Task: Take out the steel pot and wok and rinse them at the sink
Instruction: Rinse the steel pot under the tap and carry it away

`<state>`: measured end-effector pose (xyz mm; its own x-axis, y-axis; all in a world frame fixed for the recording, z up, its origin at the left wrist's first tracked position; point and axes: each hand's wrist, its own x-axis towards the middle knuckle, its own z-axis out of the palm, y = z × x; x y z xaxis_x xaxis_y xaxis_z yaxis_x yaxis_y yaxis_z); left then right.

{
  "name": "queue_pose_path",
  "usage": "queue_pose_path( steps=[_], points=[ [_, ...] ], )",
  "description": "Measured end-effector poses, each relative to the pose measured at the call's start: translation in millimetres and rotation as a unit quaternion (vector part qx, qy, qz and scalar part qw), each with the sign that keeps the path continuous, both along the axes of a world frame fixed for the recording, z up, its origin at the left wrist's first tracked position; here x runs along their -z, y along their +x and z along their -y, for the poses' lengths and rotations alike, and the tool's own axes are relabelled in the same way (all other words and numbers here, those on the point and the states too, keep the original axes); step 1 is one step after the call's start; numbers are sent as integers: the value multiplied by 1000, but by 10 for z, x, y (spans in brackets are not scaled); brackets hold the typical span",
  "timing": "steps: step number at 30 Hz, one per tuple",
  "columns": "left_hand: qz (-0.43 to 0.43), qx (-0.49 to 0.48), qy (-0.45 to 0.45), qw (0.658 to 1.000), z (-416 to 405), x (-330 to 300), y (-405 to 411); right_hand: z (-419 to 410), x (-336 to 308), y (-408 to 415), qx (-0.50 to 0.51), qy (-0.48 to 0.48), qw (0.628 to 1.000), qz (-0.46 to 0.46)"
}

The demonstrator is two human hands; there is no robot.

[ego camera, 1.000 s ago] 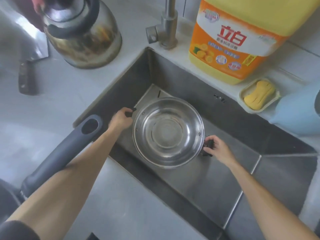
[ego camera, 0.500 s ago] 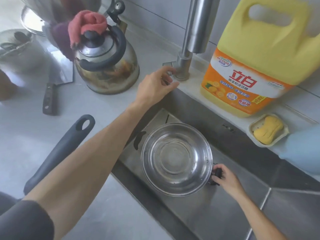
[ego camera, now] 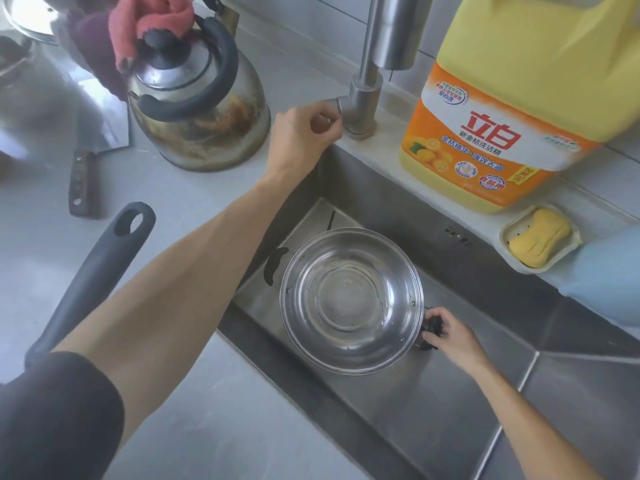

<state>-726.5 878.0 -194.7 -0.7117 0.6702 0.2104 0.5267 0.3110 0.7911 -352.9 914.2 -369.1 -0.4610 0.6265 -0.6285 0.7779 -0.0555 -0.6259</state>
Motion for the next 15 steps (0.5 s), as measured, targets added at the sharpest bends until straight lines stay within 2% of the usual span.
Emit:
queue_pose_path(
  steps=[4,7,9,10,12,14,15],
  points=[
    [15,-25,11,1000,86,101,-59,-7,-68,0,-10,-6,1000,11],
    [3,17,0,1000,255,133,-44,0,-128,-13,-7,-7,1000,8],
    [40,3,2,999,466,274,91,19,-155,-18,0,-14,1000,-2],
    [47,-27,-33,998,603,381,177,27,-162,-13,5,-17,1000,-8],
    [38,-70,-196,977,921,659,335,37,-171,-13,16,-17,1000,-15],
    [57,-43,-360,930,1192,915,447,39,-157,-19,27,-18,999,-20],
    [69,-19,-412,908,1280,1021,471,42,-159,-23,29,-19,999,-21]
  ],
)
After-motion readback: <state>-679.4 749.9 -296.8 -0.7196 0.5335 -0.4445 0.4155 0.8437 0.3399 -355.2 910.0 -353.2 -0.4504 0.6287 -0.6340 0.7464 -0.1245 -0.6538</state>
